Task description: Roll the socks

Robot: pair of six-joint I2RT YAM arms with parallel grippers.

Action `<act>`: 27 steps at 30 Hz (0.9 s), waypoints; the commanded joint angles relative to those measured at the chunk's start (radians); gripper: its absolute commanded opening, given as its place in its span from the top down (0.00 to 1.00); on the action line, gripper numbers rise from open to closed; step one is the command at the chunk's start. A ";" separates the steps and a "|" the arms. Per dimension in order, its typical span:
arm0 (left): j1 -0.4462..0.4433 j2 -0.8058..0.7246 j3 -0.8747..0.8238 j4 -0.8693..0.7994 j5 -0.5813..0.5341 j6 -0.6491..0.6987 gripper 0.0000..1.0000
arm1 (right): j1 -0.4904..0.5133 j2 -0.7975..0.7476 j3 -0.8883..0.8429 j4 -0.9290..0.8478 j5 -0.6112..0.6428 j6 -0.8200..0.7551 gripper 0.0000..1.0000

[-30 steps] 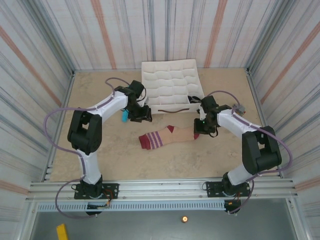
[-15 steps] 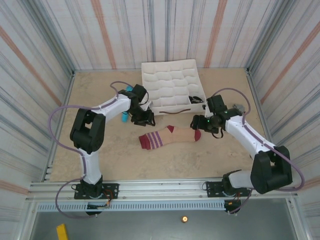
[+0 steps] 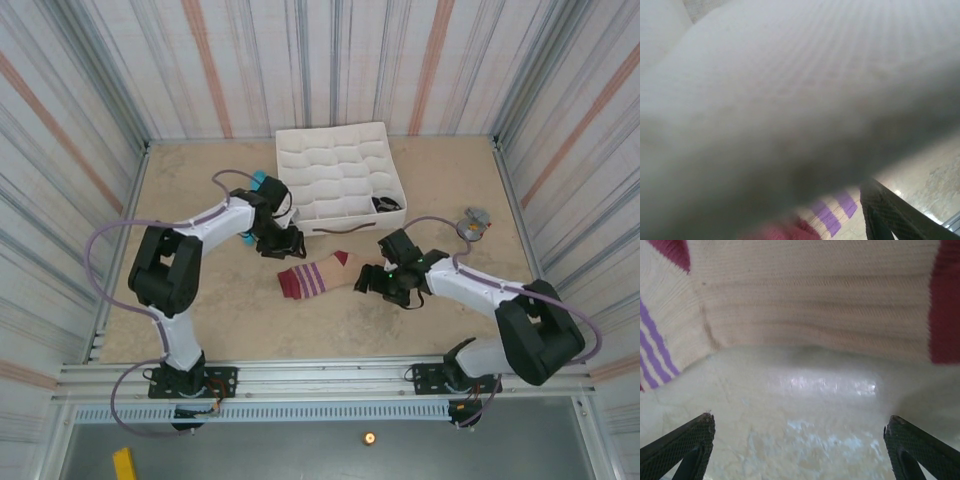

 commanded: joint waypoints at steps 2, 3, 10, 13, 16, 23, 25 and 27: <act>-0.015 -0.069 -0.100 -0.002 -0.098 -0.117 0.30 | 0.022 0.083 0.050 0.067 0.072 0.056 0.07; -0.015 -0.081 -0.110 0.007 -0.108 -0.127 0.29 | 0.022 0.093 0.052 0.076 0.077 0.054 0.07; 0.004 -0.135 -0.068 0.005 -0.160 -0.146 0.25 | -0.005 0.201 0.113 0.092 0.087 0.011 0.06; 0.019 -0.111 0.018 -0.049 -0.171 -0.122 0.26 | -0.024 0.241 0.143 0.093 0.091 -0.010 0.06; 0.020 -0.120 0.086 -0.109 -0.179 -0.095 0.26 | -0.059 0.274 0.174 0.098 0.082 -0.035 0.06; 0.020 -0.224 0.053 -0.149 -0.137 -0.052 0.24 | -0.111 0.333 0.283 0.061 0.085 -0.139 0.06; 0.022 -0.252 0.020 -0.147 -0.116 -0.046 0.25 | -0.094 0.322 0.314 0.039 0.103 -0.178 0.03; 0.021 -0.267 -0.010 -0.141 -0.081 -0.040 0.25 | -0.069 0.289 0.328 0.017 0.143 -0.214 0.01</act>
